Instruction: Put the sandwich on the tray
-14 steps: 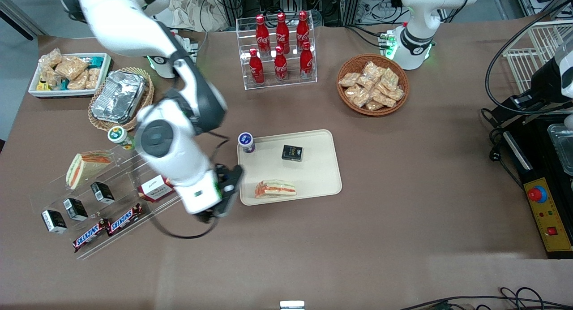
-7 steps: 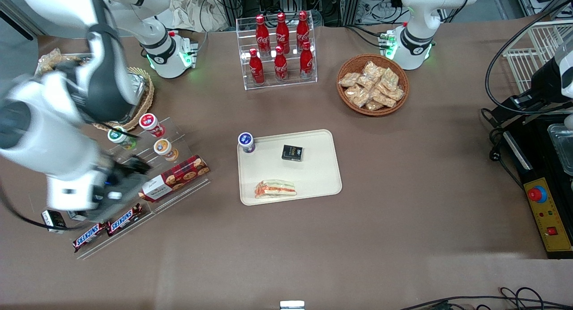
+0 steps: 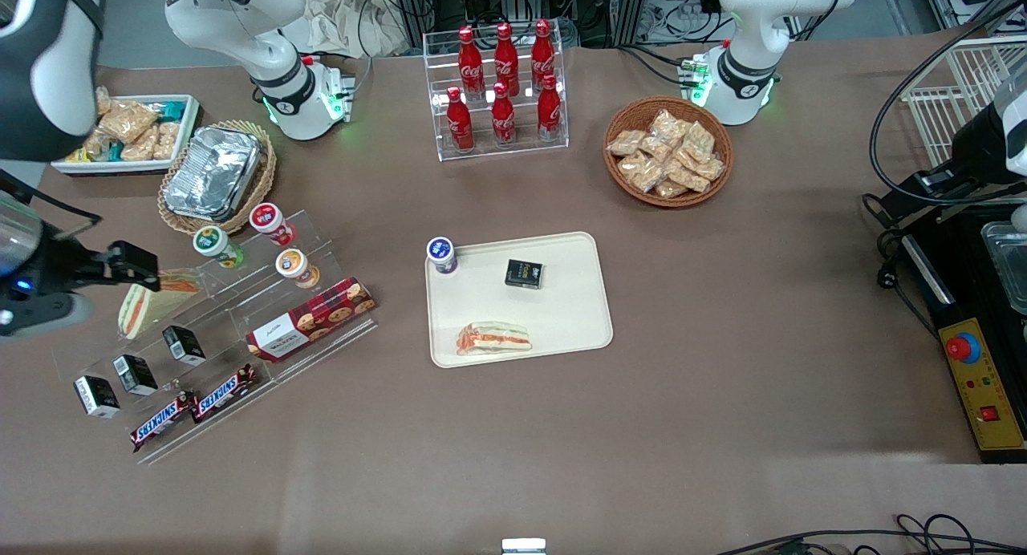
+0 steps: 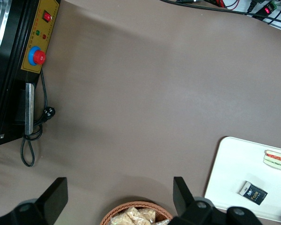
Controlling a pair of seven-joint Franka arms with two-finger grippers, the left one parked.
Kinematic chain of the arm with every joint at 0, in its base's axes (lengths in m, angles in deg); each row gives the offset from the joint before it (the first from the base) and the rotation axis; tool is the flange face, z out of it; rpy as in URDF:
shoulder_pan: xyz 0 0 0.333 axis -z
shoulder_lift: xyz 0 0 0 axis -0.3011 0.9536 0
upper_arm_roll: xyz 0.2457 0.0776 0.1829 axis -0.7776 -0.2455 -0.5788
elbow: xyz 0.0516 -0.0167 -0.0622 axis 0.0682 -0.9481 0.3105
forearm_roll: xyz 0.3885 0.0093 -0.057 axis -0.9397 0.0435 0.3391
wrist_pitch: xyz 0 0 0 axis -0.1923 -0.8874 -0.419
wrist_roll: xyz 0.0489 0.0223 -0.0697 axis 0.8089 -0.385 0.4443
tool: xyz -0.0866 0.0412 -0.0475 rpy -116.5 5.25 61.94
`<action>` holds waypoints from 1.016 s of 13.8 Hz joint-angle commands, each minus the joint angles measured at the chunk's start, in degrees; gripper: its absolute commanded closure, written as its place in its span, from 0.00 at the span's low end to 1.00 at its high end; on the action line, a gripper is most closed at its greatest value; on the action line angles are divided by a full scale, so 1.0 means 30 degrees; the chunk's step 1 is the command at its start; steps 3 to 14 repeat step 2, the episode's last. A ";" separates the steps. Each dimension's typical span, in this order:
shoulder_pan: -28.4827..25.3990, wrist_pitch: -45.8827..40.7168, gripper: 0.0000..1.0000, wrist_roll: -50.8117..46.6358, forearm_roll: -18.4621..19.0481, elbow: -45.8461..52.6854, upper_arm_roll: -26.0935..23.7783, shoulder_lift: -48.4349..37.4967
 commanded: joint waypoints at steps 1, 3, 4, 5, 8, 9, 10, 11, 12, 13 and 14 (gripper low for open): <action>0.0444 -0.0826 0.00 -0.0989 -0.0160 -0.0518 0.0143 -0.0982; 0.0822 -0.1178 0.00 -0.1076 -0.0161 -0.0634 0.0144 -0.1215; 0.0822 -0.1178 0.00 -0.1076 -0.0161 -0.0634 0.0144 -0.1215; 0.0822 -0.1178 0.00 -0.1076 -0.0161 -0.0634 0.0144 -0.1215; 0.0822 -0.1178 0.00 -0.1076 -0.0161 -0.0634 0.0144 -0.1215; 0.0822 -0.1178 0.00 -0.1076 -0.0161 -0.0634 0.0144 -0.1215; 0.0822 -0.1178 0.00 -0.1076 -0.0161 -0.0634 0.0144 -0.1215; 0.0822 -0.1178 0.00 -0.1076 -0.0161 -0.0634 0.0144 -0.1215; 0.0822 -0.1178 0.00 -0.1076 -0.0161 -0.0634 0.0144 -0.1215; 0.0822 -0.1178 0.00 -0.1076 -0.0161 -0.0634 0.0144 -0.1215; 0.0822 -0.1178 0.00 -0.1076 -0.0161 -0.0634 0.0144 -0.1215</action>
